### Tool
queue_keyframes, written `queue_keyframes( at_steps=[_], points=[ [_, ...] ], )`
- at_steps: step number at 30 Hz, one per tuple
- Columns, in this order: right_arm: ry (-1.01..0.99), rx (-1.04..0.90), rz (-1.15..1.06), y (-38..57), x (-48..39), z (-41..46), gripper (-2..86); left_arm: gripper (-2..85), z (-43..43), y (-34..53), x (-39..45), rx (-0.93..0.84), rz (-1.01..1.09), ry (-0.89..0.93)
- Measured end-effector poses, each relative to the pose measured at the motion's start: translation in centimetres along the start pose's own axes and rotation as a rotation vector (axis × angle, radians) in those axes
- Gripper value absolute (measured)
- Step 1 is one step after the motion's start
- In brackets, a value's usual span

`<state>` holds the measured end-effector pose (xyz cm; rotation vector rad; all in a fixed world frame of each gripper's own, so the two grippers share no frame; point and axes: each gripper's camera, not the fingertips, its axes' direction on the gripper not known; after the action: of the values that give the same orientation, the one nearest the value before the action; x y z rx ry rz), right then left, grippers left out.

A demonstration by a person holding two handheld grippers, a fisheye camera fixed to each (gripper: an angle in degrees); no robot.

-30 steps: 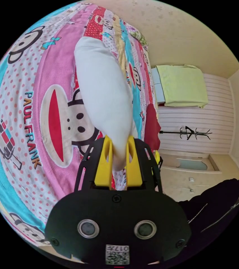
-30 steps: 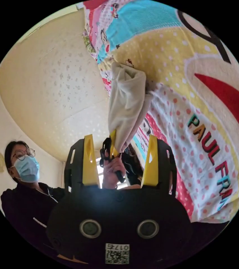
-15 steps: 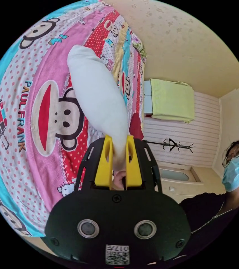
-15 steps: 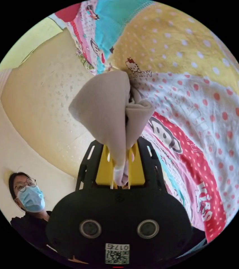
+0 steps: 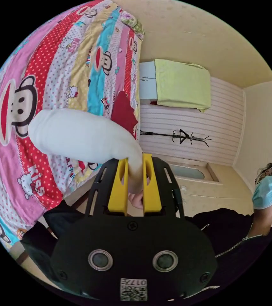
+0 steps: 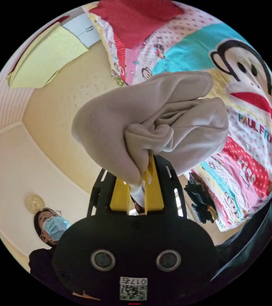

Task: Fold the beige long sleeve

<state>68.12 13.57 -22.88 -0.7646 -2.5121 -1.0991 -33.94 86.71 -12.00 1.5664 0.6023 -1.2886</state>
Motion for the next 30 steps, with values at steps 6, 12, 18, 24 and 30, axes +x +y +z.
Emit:
queue_keyframes(
  at_steps=[6,12,18,24,30],
  points=[
    [-0.264,-0.035,-0.364,-5.4,-11.8,-0.4,9.1,7.5,11.3,-8.7,17.9,-0.048,0.436,0.02],
    [-0.073,0.055,-0.586,-14.9,-13.1,-5.4,8.7,8.0,27.6,-16.3,20.4,-0.083,0.468,-0.061],
    [0.338,0.25,-0.204,-26.5,7.2,-16.9,8.0,0.8,45.5,-15.3,2.6,-0.385,-0.007,-0.224],
    [0.045,0.288,-0.222,-22.7,19.9,-20.9,6.2,-0.9,45.9,-6.1,-5.4,-0.549,-0.194,-0.05],
    [-0.184,0.51,-0.135,-14.3,28.5,-24.8,1.7,-1.0,33.8,-9.0,0.1,-0.267,-0.054,-0.159]
  ],
)
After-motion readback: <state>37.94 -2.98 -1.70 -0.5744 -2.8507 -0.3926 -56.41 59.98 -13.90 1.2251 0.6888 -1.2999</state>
